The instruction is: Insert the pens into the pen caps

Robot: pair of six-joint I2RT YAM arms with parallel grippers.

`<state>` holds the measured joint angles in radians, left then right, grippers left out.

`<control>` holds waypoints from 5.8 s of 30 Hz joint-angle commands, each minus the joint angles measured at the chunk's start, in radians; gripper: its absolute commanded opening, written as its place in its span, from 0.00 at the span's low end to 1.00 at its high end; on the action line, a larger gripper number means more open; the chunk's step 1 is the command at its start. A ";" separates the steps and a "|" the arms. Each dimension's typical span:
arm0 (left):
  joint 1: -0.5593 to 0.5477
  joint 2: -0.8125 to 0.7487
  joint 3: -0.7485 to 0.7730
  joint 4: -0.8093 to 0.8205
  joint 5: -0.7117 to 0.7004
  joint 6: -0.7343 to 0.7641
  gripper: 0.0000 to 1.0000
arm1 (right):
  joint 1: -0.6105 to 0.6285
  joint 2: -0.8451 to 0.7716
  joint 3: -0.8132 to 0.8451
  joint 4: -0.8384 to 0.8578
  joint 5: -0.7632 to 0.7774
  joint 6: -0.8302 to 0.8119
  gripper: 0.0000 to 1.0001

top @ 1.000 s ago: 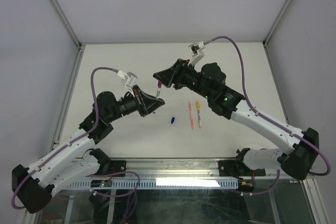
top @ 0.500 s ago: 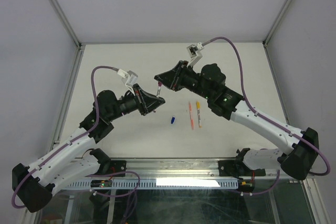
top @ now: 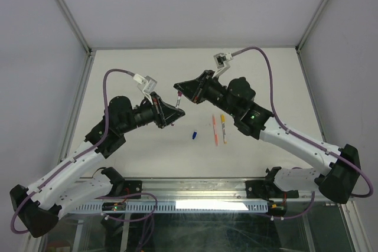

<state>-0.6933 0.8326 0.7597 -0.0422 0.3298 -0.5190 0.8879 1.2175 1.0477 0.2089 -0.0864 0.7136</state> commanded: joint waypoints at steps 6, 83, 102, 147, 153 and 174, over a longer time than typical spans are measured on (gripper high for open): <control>0.006 0.024 0.252 0.212 -0.124 0.069 0.00 | 0.214 0.022 -0.207 -0.070 0.048 0.011 0.00; 0.014 -0.010 0.120 -0.004 -0.082 0.104 0.47 | 0.136 -0.060 0.165 -0.306 0.369 -0.241 0.00; 0.020 0.083 0.107 -0.294 -0.389 0.131 0.61 | -0.024 0.010 -0.051 -0.708 0.302 -0.083 0.00; 0.081 0.046 0.044 -0.345 -0.444 0.104 0.68 | -0.073 0.560 0.112 -0.828 0.304 -0.050 0.23; 0.096 0.061 0.045 -0.344 -0.444 0.091 0.69 | -0.075 0.526 0.136 -0.851 0.305 -0.067 0.27; 0.159 0.296 0.079 -0.399 -0.574 0.060 0.66 | -0.077 0.165 0.025 -0.718 0.266 -0.229 0.36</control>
<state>-0.5652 1.0752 0.8013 -0.4404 -0.1879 -0.4683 0.8150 1.4494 1.0962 -0.5751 0.1932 0.5312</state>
